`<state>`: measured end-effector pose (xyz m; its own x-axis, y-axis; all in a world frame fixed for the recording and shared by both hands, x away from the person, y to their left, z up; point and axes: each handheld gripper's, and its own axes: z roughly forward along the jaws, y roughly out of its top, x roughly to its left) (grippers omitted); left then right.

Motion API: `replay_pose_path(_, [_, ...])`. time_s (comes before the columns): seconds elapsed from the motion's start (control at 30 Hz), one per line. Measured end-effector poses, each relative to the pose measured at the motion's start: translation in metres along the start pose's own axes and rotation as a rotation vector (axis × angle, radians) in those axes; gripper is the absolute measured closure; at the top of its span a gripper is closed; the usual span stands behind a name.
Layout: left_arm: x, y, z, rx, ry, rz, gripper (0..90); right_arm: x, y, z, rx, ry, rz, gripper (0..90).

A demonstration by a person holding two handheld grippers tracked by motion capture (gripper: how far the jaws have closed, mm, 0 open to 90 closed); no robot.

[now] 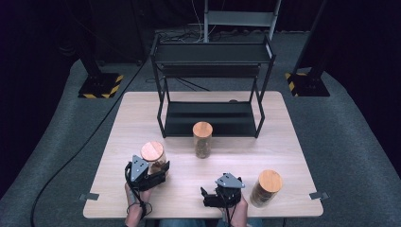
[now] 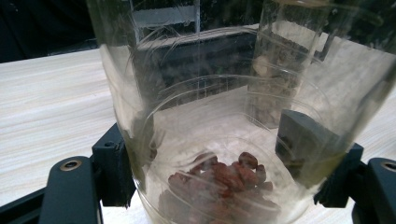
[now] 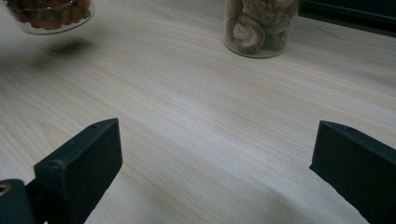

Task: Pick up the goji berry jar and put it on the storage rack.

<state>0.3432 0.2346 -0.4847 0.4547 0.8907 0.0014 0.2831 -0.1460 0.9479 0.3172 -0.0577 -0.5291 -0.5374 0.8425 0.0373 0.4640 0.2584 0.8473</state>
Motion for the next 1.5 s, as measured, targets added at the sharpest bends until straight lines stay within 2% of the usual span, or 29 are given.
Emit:
replay_pose_path(0.73, [-0.001, 0.014, 0.013, -0.009, -0.016, 0.019, 24.6, 0.000, 0.000, 0.000, -0.003, -0.002, -0.004, 0.8])
replay_pose_path(1.5, [0.006, 0.028, 0.021, -0.025, -0.019, 0.023, 24.7, 0.000, 0.000, 0.000, 0.001, -0.001, -0.001, 0.8])
